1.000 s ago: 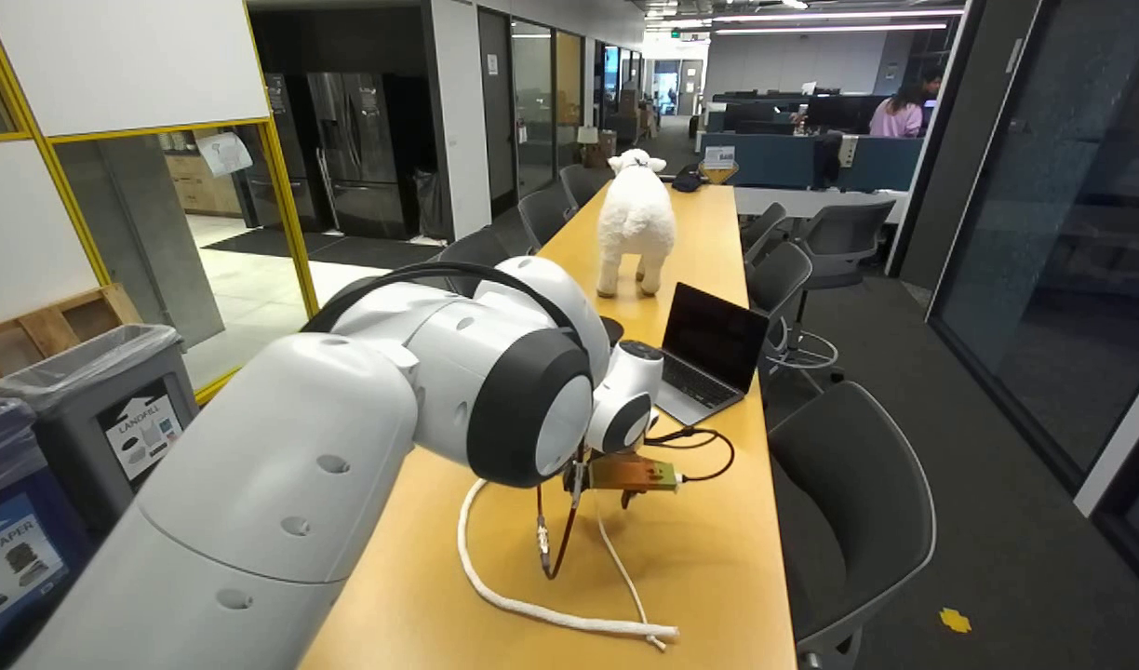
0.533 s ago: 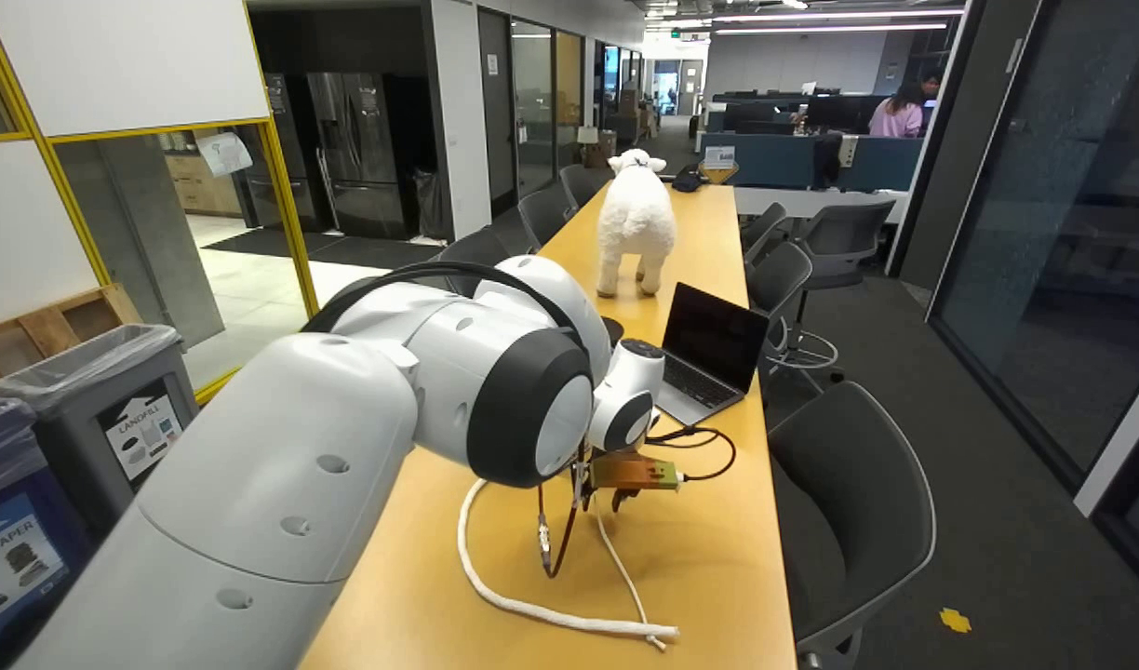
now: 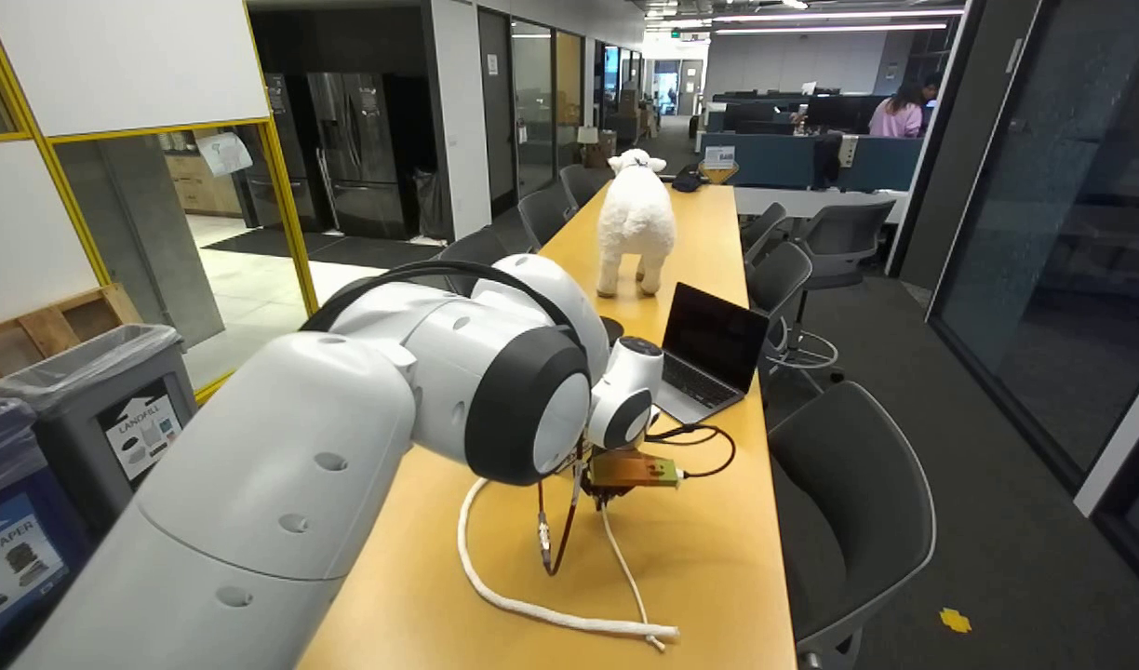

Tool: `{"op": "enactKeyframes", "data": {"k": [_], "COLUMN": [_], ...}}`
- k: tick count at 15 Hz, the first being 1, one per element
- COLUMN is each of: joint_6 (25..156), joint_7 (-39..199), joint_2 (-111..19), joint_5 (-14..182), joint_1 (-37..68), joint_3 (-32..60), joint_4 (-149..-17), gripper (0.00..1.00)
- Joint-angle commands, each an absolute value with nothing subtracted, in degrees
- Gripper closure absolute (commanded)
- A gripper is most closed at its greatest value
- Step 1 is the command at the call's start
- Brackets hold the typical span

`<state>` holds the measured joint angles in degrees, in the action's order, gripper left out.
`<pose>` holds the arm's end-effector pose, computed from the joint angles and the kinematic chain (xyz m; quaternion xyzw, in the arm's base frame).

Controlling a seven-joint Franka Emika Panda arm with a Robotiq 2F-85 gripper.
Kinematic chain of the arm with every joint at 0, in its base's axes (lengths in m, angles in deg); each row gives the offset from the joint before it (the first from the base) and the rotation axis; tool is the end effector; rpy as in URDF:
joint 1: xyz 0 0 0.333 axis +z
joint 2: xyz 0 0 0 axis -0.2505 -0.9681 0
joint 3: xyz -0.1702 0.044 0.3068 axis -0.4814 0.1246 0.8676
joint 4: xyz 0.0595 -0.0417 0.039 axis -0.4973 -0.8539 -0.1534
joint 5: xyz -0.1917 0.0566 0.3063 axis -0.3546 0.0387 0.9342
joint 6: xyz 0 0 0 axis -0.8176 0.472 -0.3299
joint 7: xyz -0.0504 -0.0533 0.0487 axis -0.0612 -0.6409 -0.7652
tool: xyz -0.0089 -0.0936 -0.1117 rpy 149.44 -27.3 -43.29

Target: Put the white ropes inside the blue box

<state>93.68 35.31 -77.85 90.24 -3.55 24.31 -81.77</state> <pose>0.6813 -0.1496 0.1460 -0.9766 -0.2061 -0.0156 0.0599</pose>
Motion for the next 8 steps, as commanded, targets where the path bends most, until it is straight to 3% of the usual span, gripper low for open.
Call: {"op": "enactKeyframes", "data": {"k": [1, 8], "joint_6": [95.1, 101.2], "joint_7": [39.2, 51.3], "joint_2": [-76.7, -67.7], "joint_5": [88.8, 84.8], "joint_1": [-0.7, 6.9], "joint_3": [22.0, 20.8], "joint_4": [-81.3, -83.2], "gripper": [0.9, 0.91]}}
